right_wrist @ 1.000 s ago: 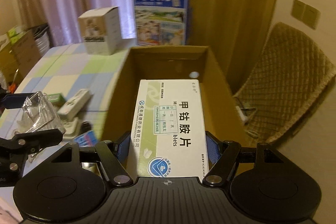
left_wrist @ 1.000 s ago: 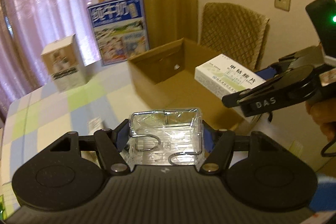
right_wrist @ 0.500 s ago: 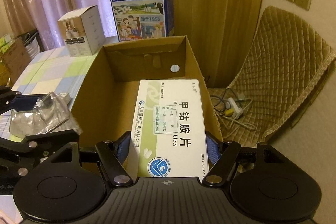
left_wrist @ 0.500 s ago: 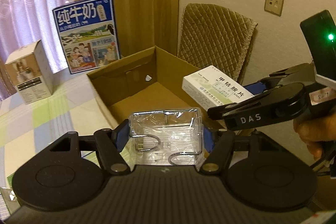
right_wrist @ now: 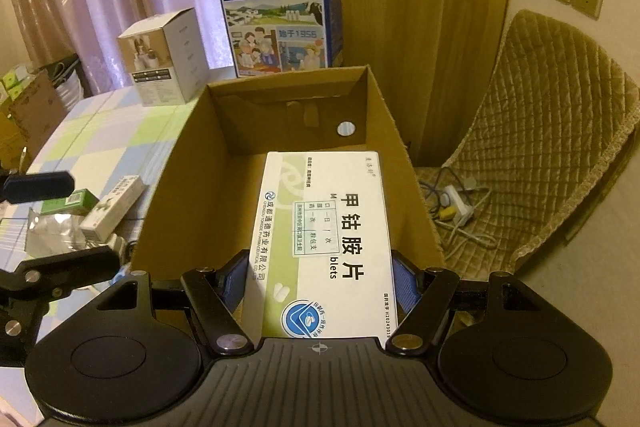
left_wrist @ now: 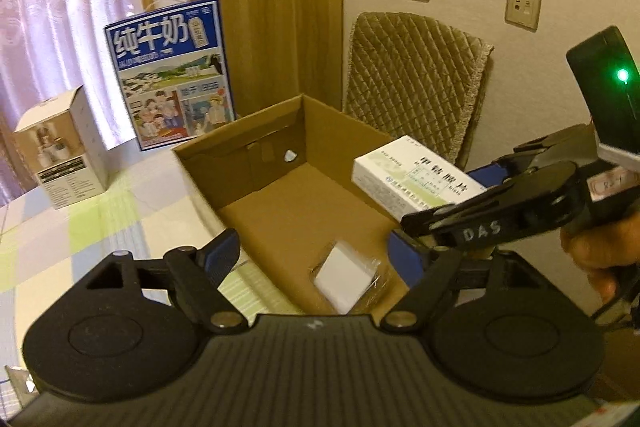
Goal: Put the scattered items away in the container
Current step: 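Carry both items over the cardboard box and open both tools to drop them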
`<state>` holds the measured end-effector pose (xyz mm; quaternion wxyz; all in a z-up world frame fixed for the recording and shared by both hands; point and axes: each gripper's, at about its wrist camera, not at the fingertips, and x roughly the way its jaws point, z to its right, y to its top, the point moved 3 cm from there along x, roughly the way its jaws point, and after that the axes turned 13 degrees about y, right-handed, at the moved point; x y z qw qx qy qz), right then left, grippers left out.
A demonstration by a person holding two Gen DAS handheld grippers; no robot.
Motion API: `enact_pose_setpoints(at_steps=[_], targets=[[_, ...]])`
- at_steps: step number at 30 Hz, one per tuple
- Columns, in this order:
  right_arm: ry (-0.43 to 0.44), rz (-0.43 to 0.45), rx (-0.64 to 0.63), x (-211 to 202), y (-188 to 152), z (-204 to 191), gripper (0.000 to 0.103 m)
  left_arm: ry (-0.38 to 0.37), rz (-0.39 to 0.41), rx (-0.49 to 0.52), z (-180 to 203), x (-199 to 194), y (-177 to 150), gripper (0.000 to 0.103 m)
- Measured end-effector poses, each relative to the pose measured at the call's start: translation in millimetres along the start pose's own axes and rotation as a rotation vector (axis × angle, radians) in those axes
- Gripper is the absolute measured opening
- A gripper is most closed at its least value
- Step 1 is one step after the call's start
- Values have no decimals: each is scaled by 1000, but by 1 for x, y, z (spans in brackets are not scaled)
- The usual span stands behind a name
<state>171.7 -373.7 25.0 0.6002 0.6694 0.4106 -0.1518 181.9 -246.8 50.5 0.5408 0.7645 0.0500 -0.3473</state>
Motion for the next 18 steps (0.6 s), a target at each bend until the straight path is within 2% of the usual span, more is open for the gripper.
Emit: enact_pose_setpoints(at_steps=[5,6,7,8,18], targets=[[29,13,4,4,2,-9,69,34,-16,-27,-18,-11,-15,78],[33,15,6,5,3,-10,73,40,-21,-30,-22,-12,-18,78],[26,16,8,6,4,-12,86,47,-27,-32,-25,-14,-22,78],[24,22,6,6,4,-14,90,53,-32,-34,-29,-15,-26,78],[42,11,-13,4,-2,-32,90,118,-75,-80,-67,-30,-60,78]])
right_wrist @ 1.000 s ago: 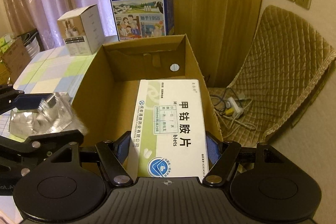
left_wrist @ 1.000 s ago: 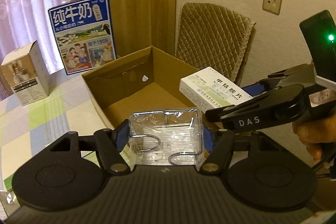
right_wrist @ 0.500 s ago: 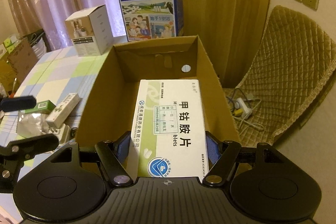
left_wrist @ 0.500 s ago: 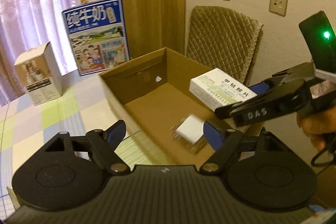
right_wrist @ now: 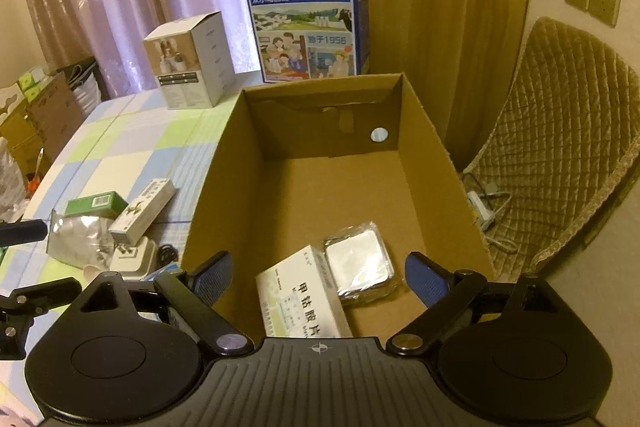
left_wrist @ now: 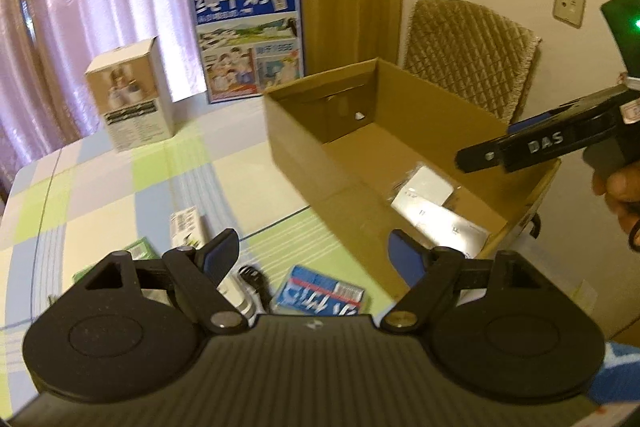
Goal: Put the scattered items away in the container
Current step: 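Carry both items over the cardboard box and open both tools to drop them, then return the right tool to the table and grasp the blue-labelled clear case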
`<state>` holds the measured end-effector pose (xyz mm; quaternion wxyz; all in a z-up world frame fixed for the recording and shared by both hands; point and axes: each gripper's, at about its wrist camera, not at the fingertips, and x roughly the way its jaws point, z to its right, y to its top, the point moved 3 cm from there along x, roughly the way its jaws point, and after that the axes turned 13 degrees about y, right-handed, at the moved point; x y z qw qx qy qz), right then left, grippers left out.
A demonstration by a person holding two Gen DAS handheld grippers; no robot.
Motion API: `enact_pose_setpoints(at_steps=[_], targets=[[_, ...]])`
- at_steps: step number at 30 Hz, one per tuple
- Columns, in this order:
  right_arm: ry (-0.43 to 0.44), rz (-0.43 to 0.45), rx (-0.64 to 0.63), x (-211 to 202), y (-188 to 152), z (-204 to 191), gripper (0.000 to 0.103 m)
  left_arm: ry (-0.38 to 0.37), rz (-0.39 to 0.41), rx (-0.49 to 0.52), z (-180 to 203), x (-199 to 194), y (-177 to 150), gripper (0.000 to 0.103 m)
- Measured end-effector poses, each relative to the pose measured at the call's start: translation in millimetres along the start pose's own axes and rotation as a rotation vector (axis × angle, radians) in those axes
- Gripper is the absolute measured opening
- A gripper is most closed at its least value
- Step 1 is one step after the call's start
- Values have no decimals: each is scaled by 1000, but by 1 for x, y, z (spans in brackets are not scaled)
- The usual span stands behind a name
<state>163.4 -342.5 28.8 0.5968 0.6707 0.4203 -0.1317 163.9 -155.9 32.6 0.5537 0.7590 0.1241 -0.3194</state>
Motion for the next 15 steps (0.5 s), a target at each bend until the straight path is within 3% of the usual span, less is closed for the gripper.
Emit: enact_pose_setpoints(at_steps=[15], targets=[[82,20,-72,-24,-10,-71,92,129,-70,-19,-51,-36,-52,82]])
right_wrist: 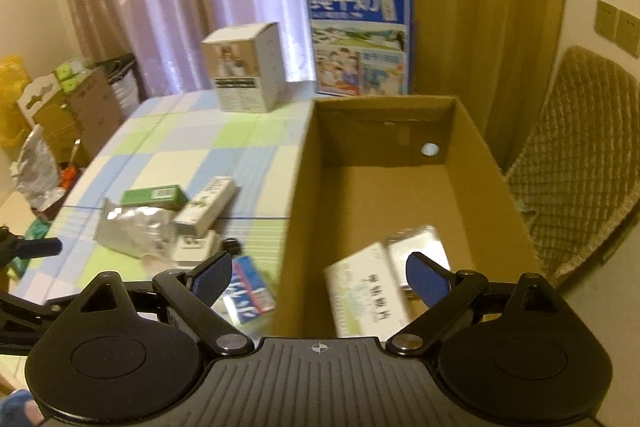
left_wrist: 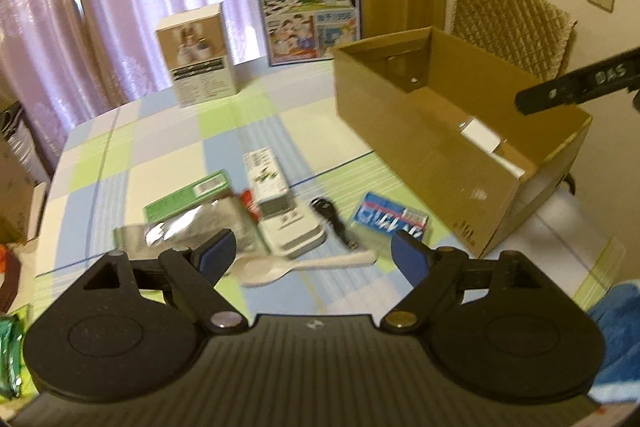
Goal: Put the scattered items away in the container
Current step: 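Return the right tool to the table and grasp the blue-labelled clear case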
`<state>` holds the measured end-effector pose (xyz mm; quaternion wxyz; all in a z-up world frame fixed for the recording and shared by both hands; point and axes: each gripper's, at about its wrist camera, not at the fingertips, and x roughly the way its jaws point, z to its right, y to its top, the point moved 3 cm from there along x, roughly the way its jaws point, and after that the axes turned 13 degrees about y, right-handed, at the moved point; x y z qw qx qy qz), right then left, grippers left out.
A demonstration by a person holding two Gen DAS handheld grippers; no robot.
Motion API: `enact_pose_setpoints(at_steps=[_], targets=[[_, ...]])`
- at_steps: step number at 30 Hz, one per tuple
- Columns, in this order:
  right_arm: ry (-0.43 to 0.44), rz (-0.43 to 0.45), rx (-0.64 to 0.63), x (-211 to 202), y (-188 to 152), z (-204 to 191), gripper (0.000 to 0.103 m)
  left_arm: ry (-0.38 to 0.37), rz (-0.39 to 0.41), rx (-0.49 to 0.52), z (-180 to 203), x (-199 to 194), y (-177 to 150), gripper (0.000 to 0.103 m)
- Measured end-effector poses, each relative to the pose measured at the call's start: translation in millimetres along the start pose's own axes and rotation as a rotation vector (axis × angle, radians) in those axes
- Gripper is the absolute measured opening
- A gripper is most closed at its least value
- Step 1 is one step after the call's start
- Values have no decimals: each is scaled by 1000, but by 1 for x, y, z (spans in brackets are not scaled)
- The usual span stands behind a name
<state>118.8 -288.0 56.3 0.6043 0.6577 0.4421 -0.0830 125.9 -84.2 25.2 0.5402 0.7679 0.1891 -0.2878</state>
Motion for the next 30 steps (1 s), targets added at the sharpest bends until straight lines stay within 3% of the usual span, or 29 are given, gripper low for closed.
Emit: enact_pose_setpoints(at_steps=[15,30], targets=[[99,-39,-119,15,-20,-87,95,185,-93,-44,-51,-26,-44,87],[146,-113,-167,51,-50,-116,96,224,-141,-96,-82,-21,-72,89]])
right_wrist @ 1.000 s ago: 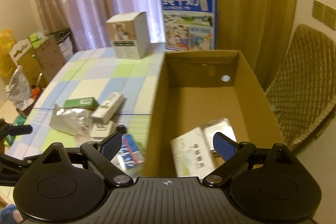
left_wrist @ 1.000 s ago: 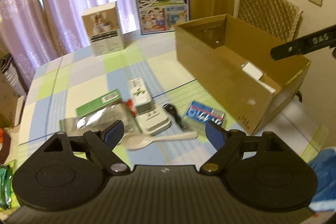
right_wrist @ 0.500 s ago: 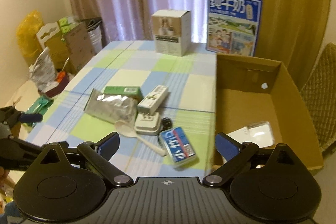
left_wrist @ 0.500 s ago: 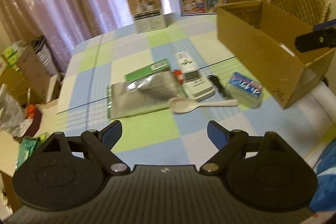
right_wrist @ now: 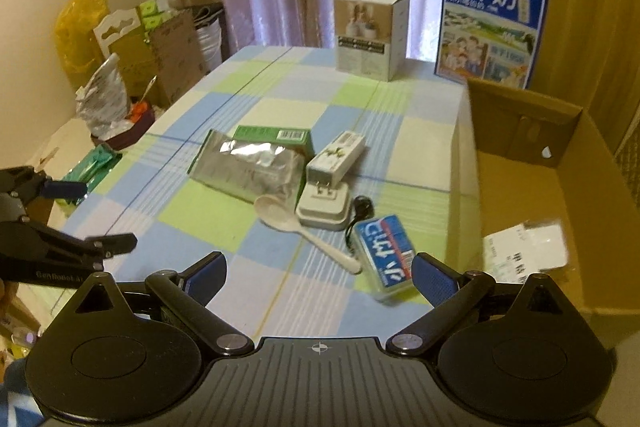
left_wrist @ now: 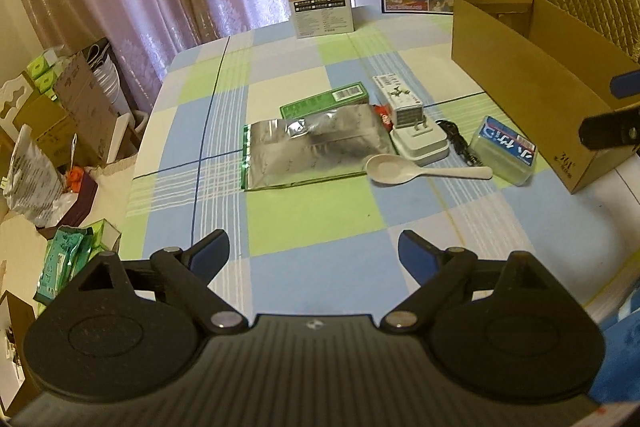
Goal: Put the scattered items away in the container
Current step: 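Return the right tool to the table and grasp the blue-labelled clear case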
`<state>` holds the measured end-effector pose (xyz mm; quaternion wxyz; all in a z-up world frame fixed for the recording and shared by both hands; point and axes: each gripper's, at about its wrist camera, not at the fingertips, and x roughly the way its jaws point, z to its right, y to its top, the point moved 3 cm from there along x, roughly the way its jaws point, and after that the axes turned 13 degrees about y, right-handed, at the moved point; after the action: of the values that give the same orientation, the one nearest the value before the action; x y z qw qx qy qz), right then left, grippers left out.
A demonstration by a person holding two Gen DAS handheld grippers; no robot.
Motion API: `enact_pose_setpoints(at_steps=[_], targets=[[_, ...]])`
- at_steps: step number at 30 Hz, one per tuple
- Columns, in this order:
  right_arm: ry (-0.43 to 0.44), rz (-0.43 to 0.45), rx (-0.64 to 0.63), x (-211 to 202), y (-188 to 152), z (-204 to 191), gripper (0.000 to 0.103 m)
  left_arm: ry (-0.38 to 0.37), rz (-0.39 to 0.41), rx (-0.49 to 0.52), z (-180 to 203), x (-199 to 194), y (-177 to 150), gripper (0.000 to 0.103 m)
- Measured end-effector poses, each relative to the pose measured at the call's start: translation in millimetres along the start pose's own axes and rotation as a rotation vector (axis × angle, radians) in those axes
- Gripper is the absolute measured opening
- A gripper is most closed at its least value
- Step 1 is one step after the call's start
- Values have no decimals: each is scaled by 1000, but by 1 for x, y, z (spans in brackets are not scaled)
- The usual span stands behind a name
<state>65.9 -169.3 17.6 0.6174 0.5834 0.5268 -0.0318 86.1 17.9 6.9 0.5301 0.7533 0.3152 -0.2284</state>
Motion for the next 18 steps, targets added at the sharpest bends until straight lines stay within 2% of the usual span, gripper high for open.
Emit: enact_pose_setpoints(at_steps=[9,18], targets=[[-43,-50,-77,38,-31,5,97,4,-8,5,-7,14,-13,90],[-141,-81,-234,85,-36,16,96,-37,1,31,2,37,-14,89]])
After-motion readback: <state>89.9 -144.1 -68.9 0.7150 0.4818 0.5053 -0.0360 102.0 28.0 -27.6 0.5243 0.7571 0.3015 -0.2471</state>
